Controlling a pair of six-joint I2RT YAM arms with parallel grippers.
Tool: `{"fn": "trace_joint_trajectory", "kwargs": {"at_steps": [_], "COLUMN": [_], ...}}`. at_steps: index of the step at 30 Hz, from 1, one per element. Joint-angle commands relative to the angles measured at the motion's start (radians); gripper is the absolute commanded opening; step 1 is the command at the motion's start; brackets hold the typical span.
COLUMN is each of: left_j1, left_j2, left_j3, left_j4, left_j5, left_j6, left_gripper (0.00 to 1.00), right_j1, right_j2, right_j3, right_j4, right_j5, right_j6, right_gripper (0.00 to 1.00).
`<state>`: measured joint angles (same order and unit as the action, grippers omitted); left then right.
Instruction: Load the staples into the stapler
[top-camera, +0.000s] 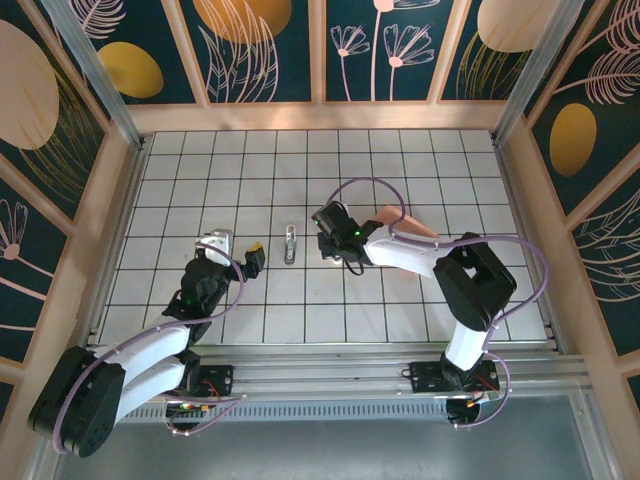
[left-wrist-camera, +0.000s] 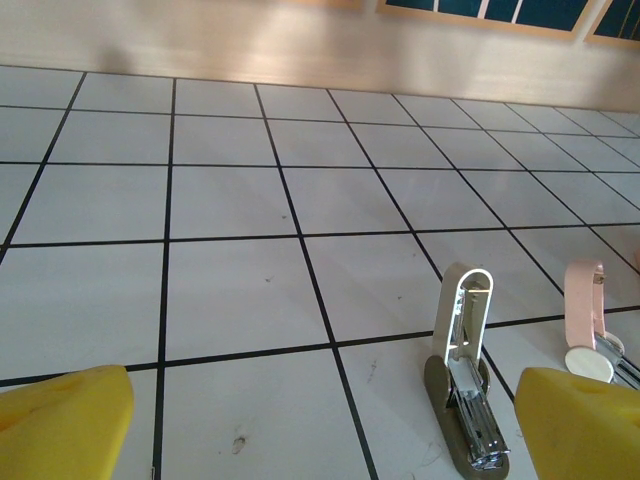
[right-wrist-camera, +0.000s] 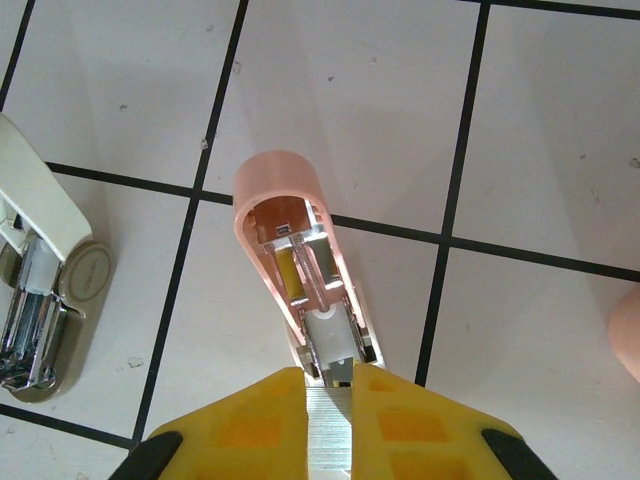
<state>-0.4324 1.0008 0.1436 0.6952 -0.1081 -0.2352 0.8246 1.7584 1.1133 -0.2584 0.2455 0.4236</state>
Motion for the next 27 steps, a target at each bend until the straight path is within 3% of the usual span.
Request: {"fn": "trace_joint_trajectory", "kwargs": {"at_steps": [1, 27], "left_j1": [-0.003, -0.003], "left_j2": [-0.014, -0.015], "left_j3": [0.016, 0.024], "left_j4": [0.001, -0.005], "left_j5": [0.015, 0.018], "left_j6": [0.018, 0.023], "left_gripper": [0.97, 0.97], "right_j1": [-0.003, -0.004], "right_j2": [0.013, 0.054], "right_j3": [-0.014, -0.035], "right_j4": [0.009, 0.021], "right_j5": [0.016, 0.021], "right_j6": [-0.019, -0.025], "right_gripper": [0.13, 0.13]}}
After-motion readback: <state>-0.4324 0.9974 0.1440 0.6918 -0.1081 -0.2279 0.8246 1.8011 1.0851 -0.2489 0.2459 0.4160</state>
